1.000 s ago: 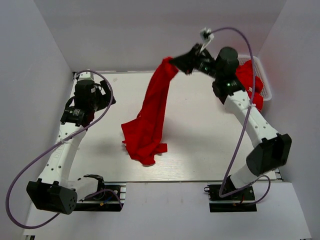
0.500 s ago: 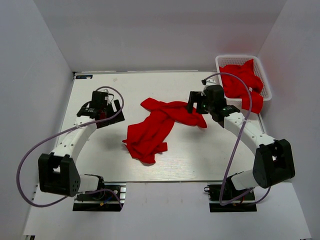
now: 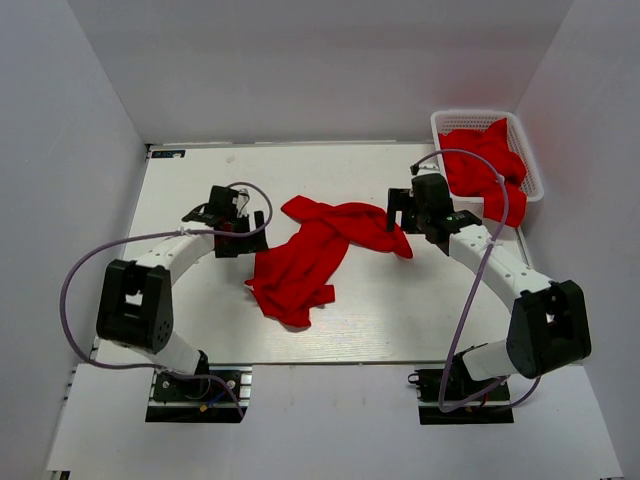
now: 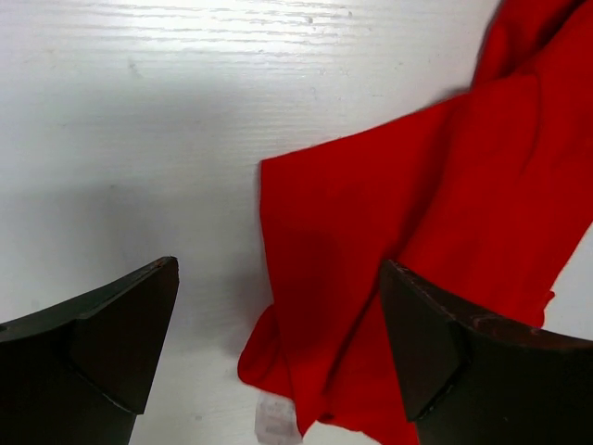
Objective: Fold and stack the t-shirts
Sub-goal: Flatten out the tshirt
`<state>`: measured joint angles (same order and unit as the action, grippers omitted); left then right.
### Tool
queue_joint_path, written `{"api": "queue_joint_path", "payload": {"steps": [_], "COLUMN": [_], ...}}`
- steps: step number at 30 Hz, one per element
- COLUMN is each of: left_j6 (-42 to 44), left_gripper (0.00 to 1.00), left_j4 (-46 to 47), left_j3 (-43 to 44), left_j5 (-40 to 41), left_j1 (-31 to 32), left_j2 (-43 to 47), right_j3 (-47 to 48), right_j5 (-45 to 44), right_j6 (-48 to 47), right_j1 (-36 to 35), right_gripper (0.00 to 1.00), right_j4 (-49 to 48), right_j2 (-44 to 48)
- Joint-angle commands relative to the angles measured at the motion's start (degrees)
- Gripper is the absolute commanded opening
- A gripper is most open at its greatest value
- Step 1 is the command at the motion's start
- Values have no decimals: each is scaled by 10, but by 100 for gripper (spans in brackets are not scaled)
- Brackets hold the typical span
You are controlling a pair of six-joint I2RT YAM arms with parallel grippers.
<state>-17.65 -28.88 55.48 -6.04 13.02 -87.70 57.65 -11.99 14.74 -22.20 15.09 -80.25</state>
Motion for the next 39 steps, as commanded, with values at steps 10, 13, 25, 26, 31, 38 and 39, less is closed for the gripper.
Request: {"api": "queue_joint_path", "payload": {"steps": [10,13,25,26,31,38,39], "left_j6": [44,53,81,81,81,95,95], "left_gripper": [100,100,93,93,86,62,47], "left_j4": [42,42,49,49,44,47,42], "left_j3": [233,285,399,399,417,389,389], "left_j5": [-5,-11,-19,-1,46,72,72], "left_j1": [19,19,47,47,67,95,95], "left_j2": [-192,-235,-375,-375,-405,-425,-426], "right_j3": [-16,-15,-3,-4,-15,-32,-35], "right_j5": [-32,-41,-46,-51,-60,-78,-76], "right_j6": [24,25,49,51,58,71,71], "right_j1": [3,4,15,16,20,26,27], "right_gripper": [90,90,90,90,90,90,90], "right_j4": [41,48,56,54,46,42,38], "right_j2": [-5,-9,-53,-54,-50,-58,-59]}}
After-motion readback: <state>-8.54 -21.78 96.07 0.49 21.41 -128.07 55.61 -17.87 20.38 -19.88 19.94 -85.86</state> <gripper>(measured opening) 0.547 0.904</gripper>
